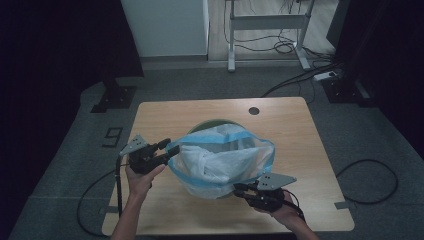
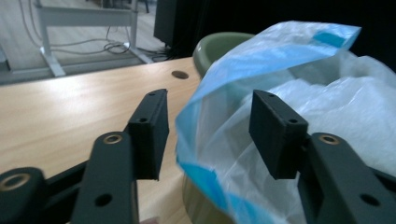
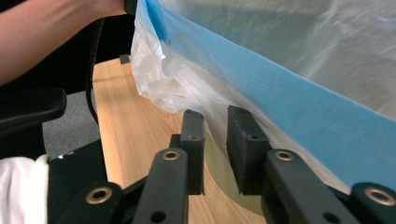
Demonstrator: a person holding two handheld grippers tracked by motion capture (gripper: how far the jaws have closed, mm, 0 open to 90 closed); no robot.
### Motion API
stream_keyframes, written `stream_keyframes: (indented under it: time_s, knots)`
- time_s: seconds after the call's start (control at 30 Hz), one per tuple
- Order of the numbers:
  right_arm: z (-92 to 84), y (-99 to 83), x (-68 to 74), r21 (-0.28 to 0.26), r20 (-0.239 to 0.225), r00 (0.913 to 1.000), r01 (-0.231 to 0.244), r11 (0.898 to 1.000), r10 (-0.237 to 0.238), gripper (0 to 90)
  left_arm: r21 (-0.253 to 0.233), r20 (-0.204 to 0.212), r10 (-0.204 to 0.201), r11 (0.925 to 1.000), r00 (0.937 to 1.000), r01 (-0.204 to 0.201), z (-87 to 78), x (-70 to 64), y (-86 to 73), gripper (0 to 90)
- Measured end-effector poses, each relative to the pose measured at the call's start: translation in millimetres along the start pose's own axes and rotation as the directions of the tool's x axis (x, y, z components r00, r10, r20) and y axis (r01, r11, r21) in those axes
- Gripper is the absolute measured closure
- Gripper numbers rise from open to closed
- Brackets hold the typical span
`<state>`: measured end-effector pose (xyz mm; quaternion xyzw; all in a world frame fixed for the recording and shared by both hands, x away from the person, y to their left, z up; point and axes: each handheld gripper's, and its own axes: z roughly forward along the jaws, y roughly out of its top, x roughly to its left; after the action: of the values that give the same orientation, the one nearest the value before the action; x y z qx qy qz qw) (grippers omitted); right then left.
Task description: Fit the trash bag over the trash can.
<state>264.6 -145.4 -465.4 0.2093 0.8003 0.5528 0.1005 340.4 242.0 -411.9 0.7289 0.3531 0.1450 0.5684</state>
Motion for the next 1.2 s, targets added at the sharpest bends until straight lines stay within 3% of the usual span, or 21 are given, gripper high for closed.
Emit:
stream_keyframes:
  time_s: [0.1,0.2,0.37,0.47,0.57,0.67,0.87,0.93,1.0,1.1,1.2]
  knots:
    - [-3.2,1.2,2.2,-0.021,0.009,1.0000,-0.002,1.000,0.002,63.8,0.029,0.017,0.022,0.9993,0.9996,-0.023,6.9,2.9,5.9,47.4]
    - [-10.4,2.9,6.2,-0.048,0.027,0.9996,-0.004,0.999,0.005,52.1,0.047,0.030,0.034,0.9983,0.9990,-0.035,12.3,6.4,9.5,56.1]
    - [-35.3,7.2,14.6,-0.116,0.030,0.9993,0.025,0.993,-0.022,43.9,0.067,0.036,0.026,0.9974,0.9990,-0.028,17.8,11.6,8.8,69.6]
    - [-53.3,17.1,14.3,-0.154,0.068,0.9966,0.057,0.986,-0.047,43.2,0.063,0.031,0.019,0.9978,0.9993,-0.021,18.5,12.7,8.5,75.8]
    - [-68.2,32.0,3.5,-0.187,0.125,0.9909,0.072,0.980,-0.049,41.9,0.061,0.033,0.015,0.9980,0.9994,-0.017,19.7,14.0,8.4,79.6]
    - [-73.7,45.1,-16.4,-0.194,0.192,0.9798,0.094,0.976,-0.056,40.5,0.066,0.035,0.017,0.9977,0.9992,-0.019,21.7,15.0,7.7,81.9]
    - [-59.7,60.0,-61.0,-0.174,0.287,0.9577,0.070,0.982,-0.018,40.1,0.058,0.039,0.021,0.9980,0.9990,-0.024,24.5,15.1,7.1,89.4]
    - [-51.4,62.4,-70.9,-0.162,0.297,0.9548,0.058,0.985,-0.007,44.6,0.062,0.037,0.023,0.9977,0.9990,-0.026,25.6,15.3,6.9,89.5]
    - [-43.2,62.7,-78.9,-0.145,0.288,0.9576,0.050,0.988,-0.006,53.4,0.066,0.038,0.024,0.9975,0.9990,-0.026,26.4,15.6,6.6,89.7]
    - [-35.5,63.5,-88.2,-0.137,0.283,0.9590,0.019,0.990,0.021,72.5,0.064,0.032,0.025,0.9976,0.9992,-0.027,26.4,15.8,7.1,89.7]
    - [-32.1,68.3,-93.5,-0.152,0.300,0.9524,-0.007,0.988,0.053,85.7,0.060,0.026,0.031,0.9977,0.9992,-0.032,26.7,15.6,8.6,89.8]
